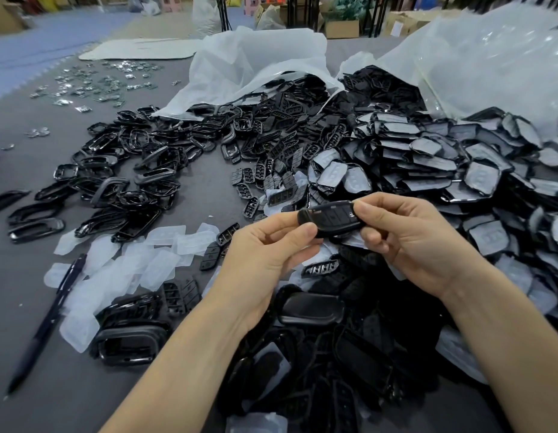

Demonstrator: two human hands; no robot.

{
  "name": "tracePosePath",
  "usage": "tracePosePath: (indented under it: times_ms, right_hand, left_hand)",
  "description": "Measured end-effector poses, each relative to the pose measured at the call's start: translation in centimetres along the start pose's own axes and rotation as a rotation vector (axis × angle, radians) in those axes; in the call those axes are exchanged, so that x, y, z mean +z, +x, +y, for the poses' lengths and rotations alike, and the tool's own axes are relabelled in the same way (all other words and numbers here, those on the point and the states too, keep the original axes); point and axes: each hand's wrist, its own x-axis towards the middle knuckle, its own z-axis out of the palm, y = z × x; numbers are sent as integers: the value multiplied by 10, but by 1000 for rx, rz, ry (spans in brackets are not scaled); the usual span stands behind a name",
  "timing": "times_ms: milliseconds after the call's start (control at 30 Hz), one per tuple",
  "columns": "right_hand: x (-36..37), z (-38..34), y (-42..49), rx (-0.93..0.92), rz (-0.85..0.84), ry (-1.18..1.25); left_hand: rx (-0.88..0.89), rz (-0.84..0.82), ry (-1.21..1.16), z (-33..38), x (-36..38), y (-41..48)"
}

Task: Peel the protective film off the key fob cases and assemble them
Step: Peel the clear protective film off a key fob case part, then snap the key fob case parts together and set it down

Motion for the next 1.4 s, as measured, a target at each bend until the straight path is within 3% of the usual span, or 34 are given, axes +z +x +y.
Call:
tracePosePath:
  times_ms: [167, 333, 433, 567, 667, 833, 1000, 1100, 1200, 1333, 1400]
  right_hand:
    - [-2, 0, 1, -20, -15, 26]
    - [-9, -2, 3, -12, -27, 69]
    - [-11, -7, 1, -23, -23, 75]
    - [-14, -13, -3, -31, -9, -177]
    - [-18, -18, -9, -80, 52, -443]
    - [-31, -19, -31, -91, 182, -560]
    - [-52, -31, -48, -151, 335, -719]
    - [-79, -49, -48, -262, 551, -803]
    - [-105, -57, -41, -280, 753, -990]
    - [-115, -45, -36, -237, 770, -1128]
    - [-115, -42, -34, -236, 777, -1138]
  left_hand:
    - [113, -30, 83, 1, 1, -1]
    - [341, -1, 518, 2, 1, -2]
    - [481, -15, 663, 1, 4, -6]
    - [850, -111, 1045, -3, 6, -9]
    - [926, -179, 1160, -7, 12, -14]
    - [1011, -295, 1231, -15, 25, -23]
    - [1030, -284, 1181, -17, 24, -25]
    - [989, -174, 1159, -14, 19, -20]
    - [812, -91, 1234, -13, 10, -14]
    - [513, -201, 1390, -14, -3, -9]
    - [437, -257, 1358, -13, -5, -8]
